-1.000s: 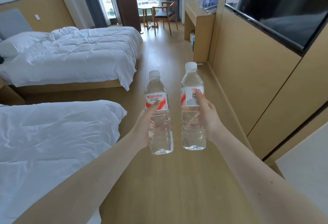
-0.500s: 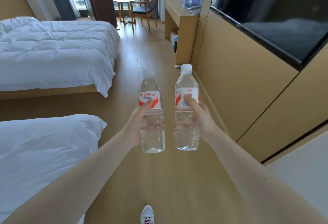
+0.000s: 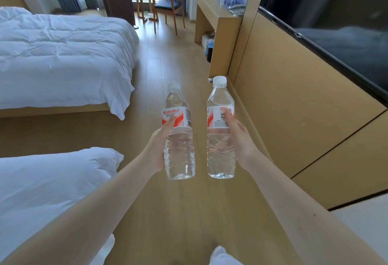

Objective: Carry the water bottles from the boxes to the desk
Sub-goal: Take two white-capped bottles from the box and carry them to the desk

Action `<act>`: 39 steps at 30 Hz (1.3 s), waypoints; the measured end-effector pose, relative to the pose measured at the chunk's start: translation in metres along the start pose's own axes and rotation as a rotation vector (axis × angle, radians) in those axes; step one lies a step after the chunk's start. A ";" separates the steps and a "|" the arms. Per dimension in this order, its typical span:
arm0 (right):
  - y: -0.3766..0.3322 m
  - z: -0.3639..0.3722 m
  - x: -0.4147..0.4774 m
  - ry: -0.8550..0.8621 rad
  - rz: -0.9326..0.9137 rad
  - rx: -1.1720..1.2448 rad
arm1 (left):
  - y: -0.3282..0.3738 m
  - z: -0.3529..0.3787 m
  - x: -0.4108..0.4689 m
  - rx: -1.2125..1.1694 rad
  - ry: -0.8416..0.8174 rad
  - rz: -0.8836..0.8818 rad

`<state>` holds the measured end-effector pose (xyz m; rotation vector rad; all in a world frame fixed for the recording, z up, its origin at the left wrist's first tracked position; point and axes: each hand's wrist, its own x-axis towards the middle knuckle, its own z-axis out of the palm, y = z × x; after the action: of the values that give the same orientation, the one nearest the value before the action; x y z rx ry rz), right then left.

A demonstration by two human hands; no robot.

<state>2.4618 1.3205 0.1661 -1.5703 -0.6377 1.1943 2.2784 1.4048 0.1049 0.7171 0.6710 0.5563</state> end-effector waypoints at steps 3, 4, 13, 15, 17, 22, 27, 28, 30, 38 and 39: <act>-0.005 0.005 0.034 0.005 0.004 -0.007 | 0.014 -0.005 0.019 -0.038 -0.028 -0.005; -0.007 0.006 0.047 0.011 0.008 -0.003 | 0.019 -0.006 0.027 -0.068 -0.038 -0.019; -0.062 -0.002 0.181 -0.089 0.030 0.073 | 0.084 0.003 0.126 -0.056 0.080 0.045; -0.080 -0.006 0.211 -0.123 0.042 0.089 | 0.101 0.011 0.151 -0.049 0.098 0.035; -0.096 -0.011 0.239 -0.153 0.032 0.085 | 0.117 0.019 0.176 -0.051 0.103 0.006; -0.118 -0.030 0.302 -0.162 0.002 0.139 | 0.142 0.037 0.236 -0.090 0.099 0.016; -0.130 -0.043 0.344 -0.153 -0.045 0.119 | 0.157 0.042 0.277 -0.122 0.099 0.040; -0.133 -0.044 0.352 -0.153 -0.052 0.112 | 0.161 0.041 0.284 -0.118 0.097 0.038; -0.138 -0.045 0.366 -0.157 -0.057 0.106 | 0.169 0.037 0.299 -0.108 0.095 0.038; -0.157 -0.035 0.434 -0.089 -0.055 0.046 | 0.209 0.023 0.370 -0.088 -0.122 0.013; -0.160 -0.033 0.447 -0.074 -0.055 0.031 | 0.215 0.017 0.383 -0.084 -0.141 -0.005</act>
<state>2.6822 1.7413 0.1457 -1.4788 -0.7029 1.2196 2.4940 1.7865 0.1368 0.6695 0.5151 0.5206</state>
